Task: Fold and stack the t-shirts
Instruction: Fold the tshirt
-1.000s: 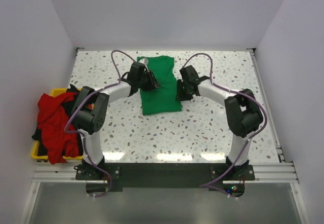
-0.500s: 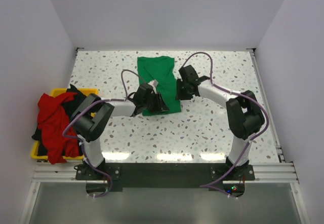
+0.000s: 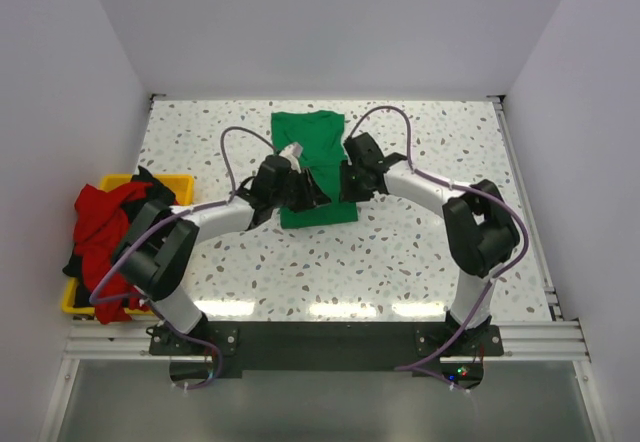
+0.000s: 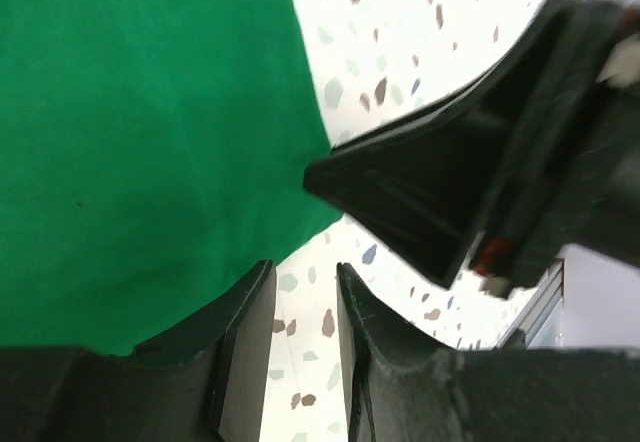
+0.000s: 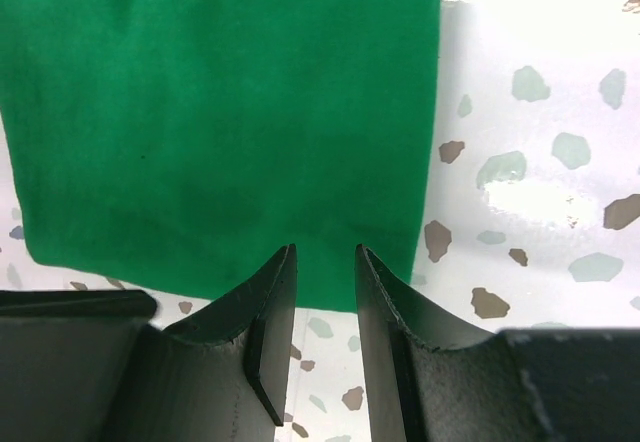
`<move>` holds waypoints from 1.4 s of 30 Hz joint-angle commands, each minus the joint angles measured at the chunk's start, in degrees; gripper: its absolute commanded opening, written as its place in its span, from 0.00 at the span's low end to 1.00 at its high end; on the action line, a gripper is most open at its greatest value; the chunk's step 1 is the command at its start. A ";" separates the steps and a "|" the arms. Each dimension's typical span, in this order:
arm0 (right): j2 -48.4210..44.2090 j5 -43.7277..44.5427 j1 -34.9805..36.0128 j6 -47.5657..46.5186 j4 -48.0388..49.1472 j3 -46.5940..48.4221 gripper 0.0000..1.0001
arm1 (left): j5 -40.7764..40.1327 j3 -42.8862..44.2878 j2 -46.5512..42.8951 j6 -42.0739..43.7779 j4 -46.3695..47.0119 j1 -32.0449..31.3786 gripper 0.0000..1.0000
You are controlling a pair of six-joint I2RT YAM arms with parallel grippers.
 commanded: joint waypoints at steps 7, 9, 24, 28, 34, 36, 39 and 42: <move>2.28 -0.14 1.28 0.01 1.49 0.80 0.34 | -8.43 -2.34 1.12 3.09 -4.41 3.73 0.29; 2.64 0.12 1.37 -0.08 1.75 0.10 0.34 | -9.40 -3.13 2.36 3.27 -3.97 3.73 0.28; -4.47 -0.31 2.33 1.06 7.29 -17.20 0.34 | -11.24 -14.55 -2.72 2.57 -3.44 0.31 0.25; -9.64 -0.58 3.56 1.94 7.99 -22.82 0.34 | -11.95 -19.72 -7.19 0.81 -3.09 -2.24 0.25; -17.56 -1.98 7.34 4.84 8.52 -31.09 0.34 | -12.83 -27.72 -15.45 -3.23 -3.61 -7.34 0.25; -22.04 -2.60 8.66 6.60 8.52 -34.69 0.34 | -13.35 -29.31 -18.01 -4.90 -4.84 -9.18 0.25; -27.92 -2.78 10.24 8.62 7.55 -38.13 0.34 | -13.35 -32.39 -25.11 -6.57 -7.03 -10.24 0.25; -31.71 -3.04 10.68 9.33 5.45 -38.75 0.34 | -14.32 -31.88 -30.83 -6.84 -11.33 -10.34 0.27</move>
